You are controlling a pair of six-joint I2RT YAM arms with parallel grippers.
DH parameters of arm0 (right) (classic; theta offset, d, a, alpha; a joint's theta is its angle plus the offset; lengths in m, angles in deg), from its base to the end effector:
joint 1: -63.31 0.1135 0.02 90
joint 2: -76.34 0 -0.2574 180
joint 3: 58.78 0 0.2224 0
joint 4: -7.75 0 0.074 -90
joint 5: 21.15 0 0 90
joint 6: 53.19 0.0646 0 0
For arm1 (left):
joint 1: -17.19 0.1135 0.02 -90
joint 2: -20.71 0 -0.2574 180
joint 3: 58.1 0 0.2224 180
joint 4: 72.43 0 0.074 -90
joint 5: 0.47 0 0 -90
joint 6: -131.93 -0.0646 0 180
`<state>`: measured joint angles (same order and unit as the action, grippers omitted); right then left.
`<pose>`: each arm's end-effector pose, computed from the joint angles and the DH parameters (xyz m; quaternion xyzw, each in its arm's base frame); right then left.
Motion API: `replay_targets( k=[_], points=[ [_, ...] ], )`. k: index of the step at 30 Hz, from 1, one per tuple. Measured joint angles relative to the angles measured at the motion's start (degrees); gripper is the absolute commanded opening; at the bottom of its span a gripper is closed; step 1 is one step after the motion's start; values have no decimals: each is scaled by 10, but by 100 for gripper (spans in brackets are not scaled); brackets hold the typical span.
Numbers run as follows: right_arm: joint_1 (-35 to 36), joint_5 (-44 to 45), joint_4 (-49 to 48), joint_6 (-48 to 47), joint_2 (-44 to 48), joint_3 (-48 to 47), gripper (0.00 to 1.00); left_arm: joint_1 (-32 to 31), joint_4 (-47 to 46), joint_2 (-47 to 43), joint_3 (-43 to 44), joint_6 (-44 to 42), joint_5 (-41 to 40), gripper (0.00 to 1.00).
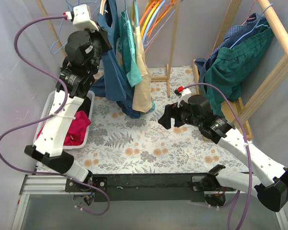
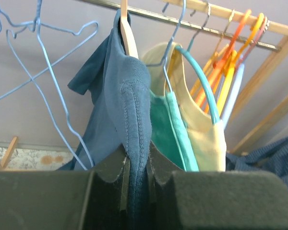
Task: Remove the t-shirt from the hanger
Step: Pick up the hanger from the clothesline.
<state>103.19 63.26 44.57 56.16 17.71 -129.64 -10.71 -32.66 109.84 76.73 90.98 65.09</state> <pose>0.1718 0.1517 0.3228 -0.1757 0.8223 0.3024 0.4489 0.2807 -0.1184 0.5438 -0.2746 0.6144 -0.3407 0.6565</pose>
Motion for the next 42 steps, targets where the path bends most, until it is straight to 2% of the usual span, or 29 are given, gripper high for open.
replay_targets(
  k=[9,14,19,25,31,42],
  points=[
    [0,0,-1,0,4,7,87,0,14,-165,-152,27,73,0],
    [0,1,0,-1,12,7,94,0,58,-260,-217,45,116,0],
    [0,0,9,-20,25,7,98,0,139,-312,-221,51,151,0],
    [0,-15,13,-55,42,0,98,0,245,-379,-248,54,150,0],
    [0,-59,-10,-77,41,-22,96,0,329,-410,-223,52,162,0],
    [0,-158,-37,-146,8,-112,96,0,391,-410,-201,21,313,0]
  ],
)
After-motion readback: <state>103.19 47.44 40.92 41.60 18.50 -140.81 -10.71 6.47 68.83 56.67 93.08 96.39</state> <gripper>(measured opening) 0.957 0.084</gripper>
